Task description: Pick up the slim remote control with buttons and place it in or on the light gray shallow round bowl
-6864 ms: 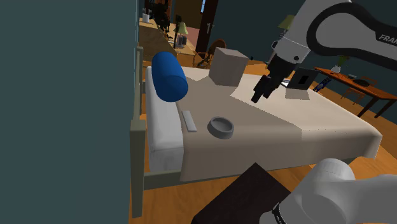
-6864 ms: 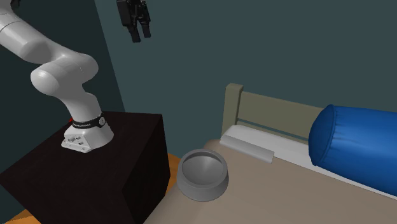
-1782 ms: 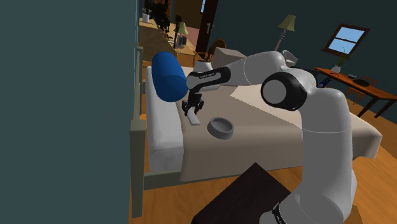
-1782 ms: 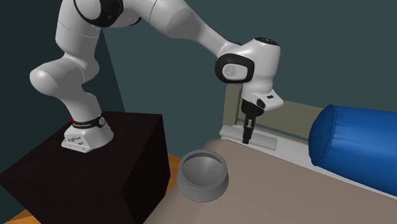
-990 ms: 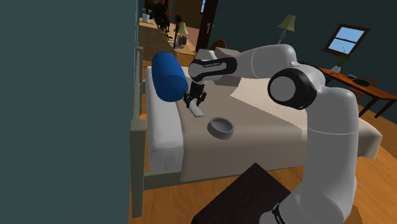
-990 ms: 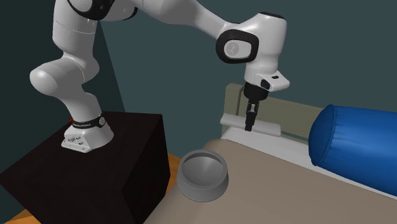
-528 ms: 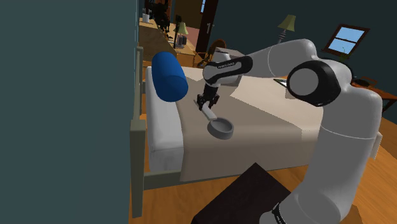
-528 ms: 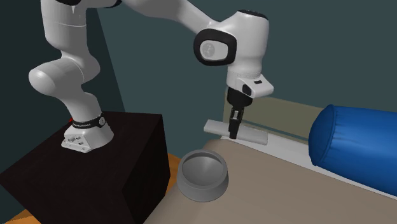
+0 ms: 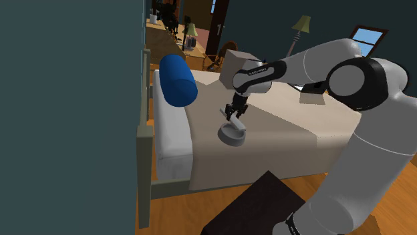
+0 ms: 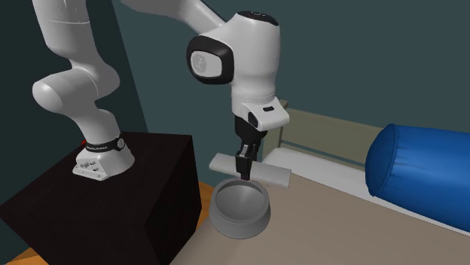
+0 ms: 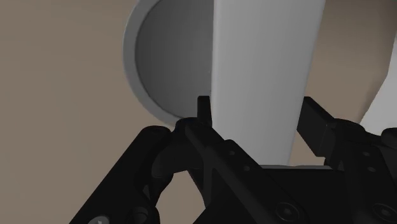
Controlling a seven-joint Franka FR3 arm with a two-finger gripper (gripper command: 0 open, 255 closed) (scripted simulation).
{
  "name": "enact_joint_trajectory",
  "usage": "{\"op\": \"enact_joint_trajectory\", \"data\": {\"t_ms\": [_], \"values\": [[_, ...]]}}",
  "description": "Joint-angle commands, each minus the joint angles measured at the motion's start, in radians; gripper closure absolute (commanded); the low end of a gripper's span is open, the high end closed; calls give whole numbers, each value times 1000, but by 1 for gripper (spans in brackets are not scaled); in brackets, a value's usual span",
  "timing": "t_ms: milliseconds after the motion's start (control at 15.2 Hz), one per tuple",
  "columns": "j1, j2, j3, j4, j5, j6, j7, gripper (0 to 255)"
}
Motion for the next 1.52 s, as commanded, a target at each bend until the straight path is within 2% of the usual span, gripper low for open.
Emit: {"op": "enact_joint_trajectory", "data": {"t_ms": [0,924,1452], "values": [[-28,-50,-22,-57,-6,7,-49,255],[-36,72,-11,-110,32,179,-77,255],[-36,72,-11,-110,32,179,-77,255]]}}
